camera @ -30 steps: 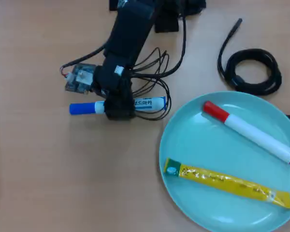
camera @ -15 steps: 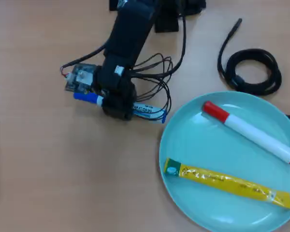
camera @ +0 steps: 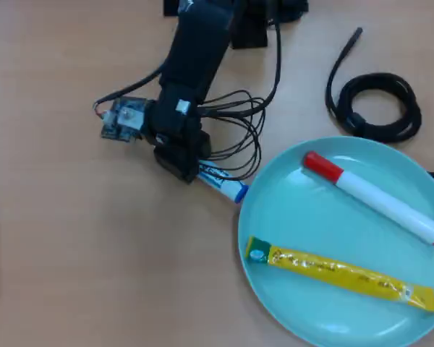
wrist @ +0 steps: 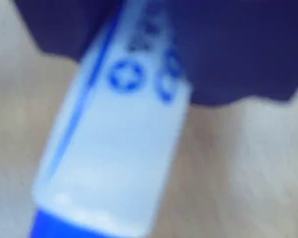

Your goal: Pick up the blue pen, then put it in the green bowl

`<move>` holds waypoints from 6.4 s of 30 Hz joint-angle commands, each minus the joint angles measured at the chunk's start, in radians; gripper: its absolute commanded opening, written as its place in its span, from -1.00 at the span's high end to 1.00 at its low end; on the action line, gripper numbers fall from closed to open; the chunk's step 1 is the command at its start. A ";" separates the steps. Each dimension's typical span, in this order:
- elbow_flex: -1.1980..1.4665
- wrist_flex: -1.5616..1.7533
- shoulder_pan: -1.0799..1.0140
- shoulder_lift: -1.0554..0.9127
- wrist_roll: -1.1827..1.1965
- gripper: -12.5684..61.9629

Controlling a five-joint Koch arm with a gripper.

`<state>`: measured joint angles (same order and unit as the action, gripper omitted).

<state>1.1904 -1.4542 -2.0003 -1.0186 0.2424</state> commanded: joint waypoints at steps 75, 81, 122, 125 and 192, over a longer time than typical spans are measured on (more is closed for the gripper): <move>-0.009 0.687 0.735 -0.368 0.044 0.83; -0.130 0.687 0.764 -0.230 0.077 0.83; -0.371 0.387 0.727 0.035 0.545 0.70; -0.393 0.388 0.729 0.040 0.545 0.51; 1.532 1.150 0.331 -1.195 -0.276 -0.34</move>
<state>2.7167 -0.4172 -1.6490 -2.1767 -0.0291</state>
